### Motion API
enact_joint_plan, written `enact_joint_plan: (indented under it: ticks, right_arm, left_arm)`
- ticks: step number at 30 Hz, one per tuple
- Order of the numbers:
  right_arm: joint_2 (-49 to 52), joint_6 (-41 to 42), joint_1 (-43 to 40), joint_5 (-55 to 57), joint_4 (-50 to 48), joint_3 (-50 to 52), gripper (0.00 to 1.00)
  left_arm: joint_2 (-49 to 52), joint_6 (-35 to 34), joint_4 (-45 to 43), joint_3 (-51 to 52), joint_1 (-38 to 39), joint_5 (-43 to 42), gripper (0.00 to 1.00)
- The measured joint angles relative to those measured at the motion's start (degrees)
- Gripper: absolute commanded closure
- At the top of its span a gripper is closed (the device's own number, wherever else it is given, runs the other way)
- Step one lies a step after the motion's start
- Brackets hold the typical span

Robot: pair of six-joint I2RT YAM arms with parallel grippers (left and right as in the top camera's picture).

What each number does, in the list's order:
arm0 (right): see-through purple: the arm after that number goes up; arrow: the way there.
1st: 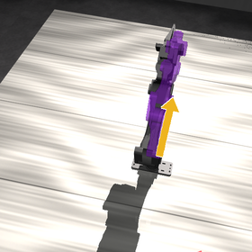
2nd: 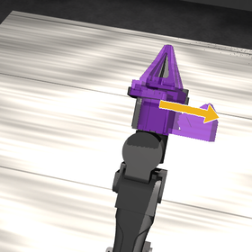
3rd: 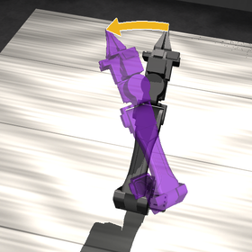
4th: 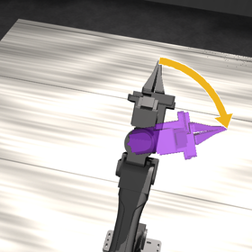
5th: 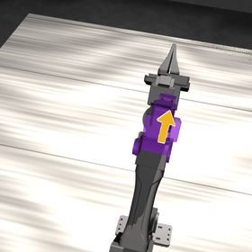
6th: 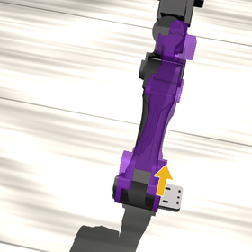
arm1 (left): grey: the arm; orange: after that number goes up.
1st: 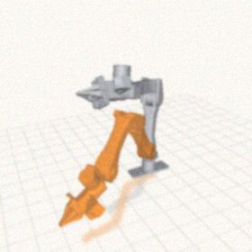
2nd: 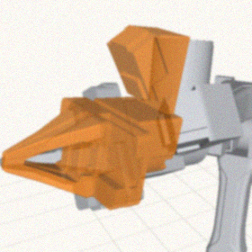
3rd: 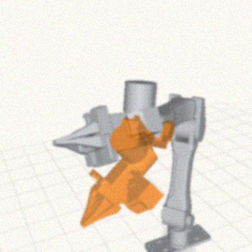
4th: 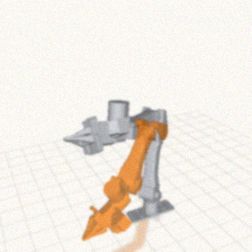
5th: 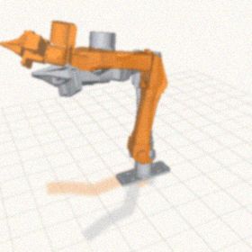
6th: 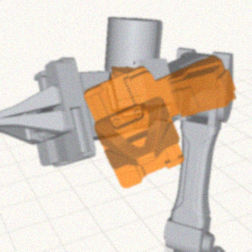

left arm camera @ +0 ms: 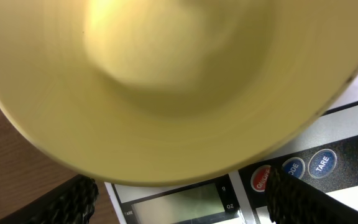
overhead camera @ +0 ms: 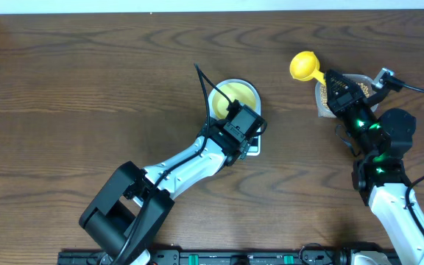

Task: Scoop item into bowl and weigh 50g on scale

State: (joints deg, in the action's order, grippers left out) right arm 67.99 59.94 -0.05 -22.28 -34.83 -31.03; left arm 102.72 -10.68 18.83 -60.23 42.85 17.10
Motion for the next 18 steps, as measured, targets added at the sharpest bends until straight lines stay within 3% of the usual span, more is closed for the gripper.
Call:
enact_joint_plan:
  ticks: [18]
  right_arm:
    - [0.0,-0.02,0.0,0.0,0.0,0.0,0.99]
  left_arm:
    - [0.0,0.0,-1.44,0.39,0.0,0.02,0.12]
